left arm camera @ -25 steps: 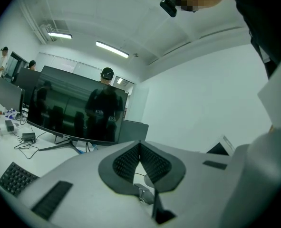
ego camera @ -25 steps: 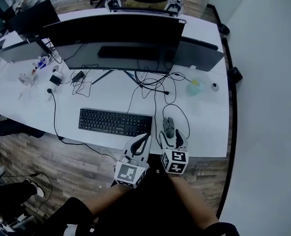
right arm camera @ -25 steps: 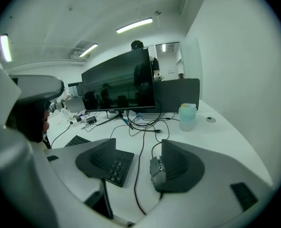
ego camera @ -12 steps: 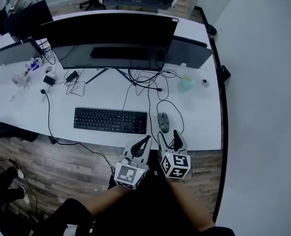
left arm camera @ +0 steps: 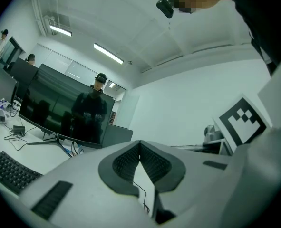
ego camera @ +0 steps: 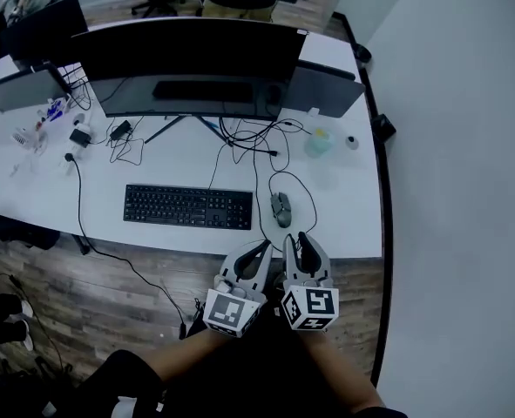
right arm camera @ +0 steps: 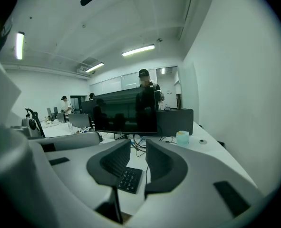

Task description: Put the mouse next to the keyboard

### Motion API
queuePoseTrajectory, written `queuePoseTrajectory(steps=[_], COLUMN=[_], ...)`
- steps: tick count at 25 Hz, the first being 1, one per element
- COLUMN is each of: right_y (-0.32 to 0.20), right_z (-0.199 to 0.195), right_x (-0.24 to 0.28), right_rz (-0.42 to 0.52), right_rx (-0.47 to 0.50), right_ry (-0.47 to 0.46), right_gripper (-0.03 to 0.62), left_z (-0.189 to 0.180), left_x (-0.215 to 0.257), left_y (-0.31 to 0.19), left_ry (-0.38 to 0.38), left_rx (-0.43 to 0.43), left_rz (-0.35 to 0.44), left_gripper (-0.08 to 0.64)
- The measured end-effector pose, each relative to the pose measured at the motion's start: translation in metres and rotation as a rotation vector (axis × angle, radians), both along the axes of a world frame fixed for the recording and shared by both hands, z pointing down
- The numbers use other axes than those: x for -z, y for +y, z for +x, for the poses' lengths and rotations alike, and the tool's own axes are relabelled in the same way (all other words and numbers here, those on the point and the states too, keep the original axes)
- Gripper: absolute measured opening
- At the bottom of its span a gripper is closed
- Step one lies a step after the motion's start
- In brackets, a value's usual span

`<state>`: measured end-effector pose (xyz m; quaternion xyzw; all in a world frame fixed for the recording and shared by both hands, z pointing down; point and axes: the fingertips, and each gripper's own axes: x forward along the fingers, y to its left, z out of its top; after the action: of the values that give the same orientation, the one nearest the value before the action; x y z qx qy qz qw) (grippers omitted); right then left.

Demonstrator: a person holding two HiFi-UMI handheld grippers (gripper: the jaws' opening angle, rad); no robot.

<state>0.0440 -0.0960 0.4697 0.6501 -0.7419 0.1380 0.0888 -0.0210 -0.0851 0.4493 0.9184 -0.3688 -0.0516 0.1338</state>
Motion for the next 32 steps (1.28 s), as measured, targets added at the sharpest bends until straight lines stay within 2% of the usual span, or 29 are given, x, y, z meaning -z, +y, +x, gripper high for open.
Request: queuePoseTrajectory(steps=[8,15,22,32], right_y=[0.009,0.036,0.086,0.180], right_z=[0.001,0.014,0.037,0.078], right_x=[0.027,0.043,0.053,0.051], right_rz=[0.069,0.105,0.128,0.142], right_rx=[0.037,0.098,0.131,0.143], right_ry=[-0.033,-0.070,-0.089,-0.080], right_gripper=[0.059,0.027,0.018,0.018], left_z=[-0.001,0.016,0.032,0.078], left_x=[0.011,0.025,0.035,0.037], left_y=[0.012,0.042,0.073,0.165], left_ry=[-0.032,-0.067,-0.076,-0.109], left_rx=[0.056,0.096,0.159,0.152], left_rz=[0.034,0.065,0.076,0.085], left_gripper=[0.003,0.003,0.003,0.003])
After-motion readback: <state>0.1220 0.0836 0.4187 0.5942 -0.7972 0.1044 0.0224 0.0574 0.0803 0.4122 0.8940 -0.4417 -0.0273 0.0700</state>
